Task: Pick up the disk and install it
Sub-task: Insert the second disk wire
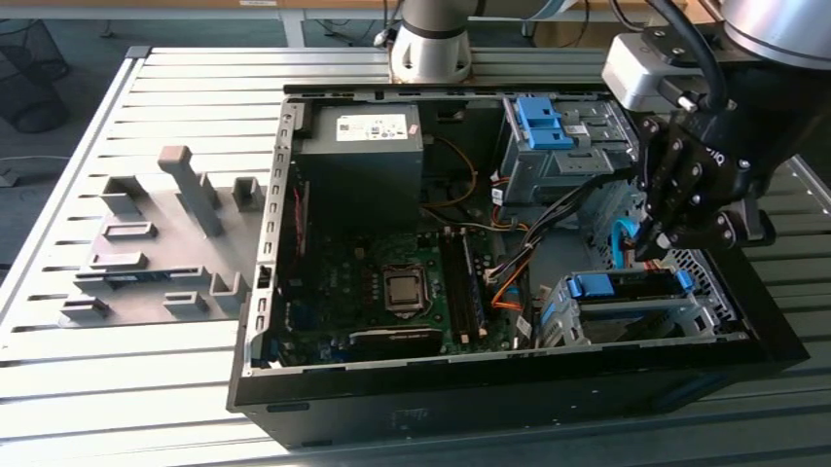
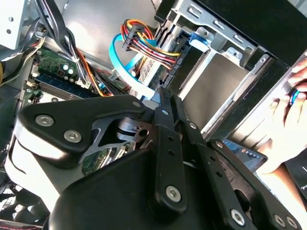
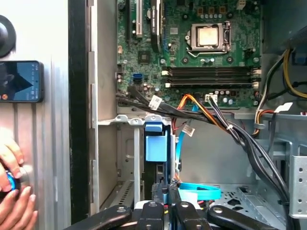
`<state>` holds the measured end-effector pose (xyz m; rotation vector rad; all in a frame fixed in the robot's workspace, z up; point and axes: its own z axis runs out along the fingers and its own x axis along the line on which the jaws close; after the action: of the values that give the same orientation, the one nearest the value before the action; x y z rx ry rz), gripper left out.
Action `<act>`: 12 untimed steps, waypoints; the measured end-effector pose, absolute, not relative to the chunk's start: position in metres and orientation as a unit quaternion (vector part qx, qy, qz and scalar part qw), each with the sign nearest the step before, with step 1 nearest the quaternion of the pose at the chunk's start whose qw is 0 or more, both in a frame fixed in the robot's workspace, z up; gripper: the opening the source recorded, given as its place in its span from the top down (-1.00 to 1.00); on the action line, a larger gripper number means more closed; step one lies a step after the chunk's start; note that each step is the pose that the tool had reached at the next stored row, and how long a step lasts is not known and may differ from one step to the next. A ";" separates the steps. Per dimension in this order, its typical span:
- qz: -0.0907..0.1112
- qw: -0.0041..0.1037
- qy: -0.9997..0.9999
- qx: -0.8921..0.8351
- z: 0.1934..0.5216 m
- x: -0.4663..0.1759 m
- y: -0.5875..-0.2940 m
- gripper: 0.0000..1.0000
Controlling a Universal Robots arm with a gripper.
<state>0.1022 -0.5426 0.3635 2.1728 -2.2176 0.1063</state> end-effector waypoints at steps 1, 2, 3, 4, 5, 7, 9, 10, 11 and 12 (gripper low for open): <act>0.030 0.013 -0.714 0.699 0.363 0.102 -0.543 0.68; 0.026 0.009 -0.714 0.699 0.363 0.103 -0.543 0.68; 0.021 0.005 -0.714 0.699 0.362 0.103 -0.543 0.68; 0.017 0.001 -0.715 0.699 0.362 0.103 -0.543 0.68; 0.016 0.000 -0.715 0.699 0.361 0.103 -0.544 0.68; 0.016 0.000 -0.715 0.698 0.359 0.103 -0.546 0.68; 0.017 0.000 -0.716 0.698 0.357 0.103 -0.548 0.68; 0.017 0.000 -0.716 0.698 0.357 0.103 -0.549 0.68; 0.018 0.001 -0.716 0.698 0.356 0.103 -0.550 0.68; 0.018 0.001 -0.716 0.698 0.356 0.103 -0.551 0.68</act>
<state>0.1031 -0.5505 0.3558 2.1904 -2.2491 0.0572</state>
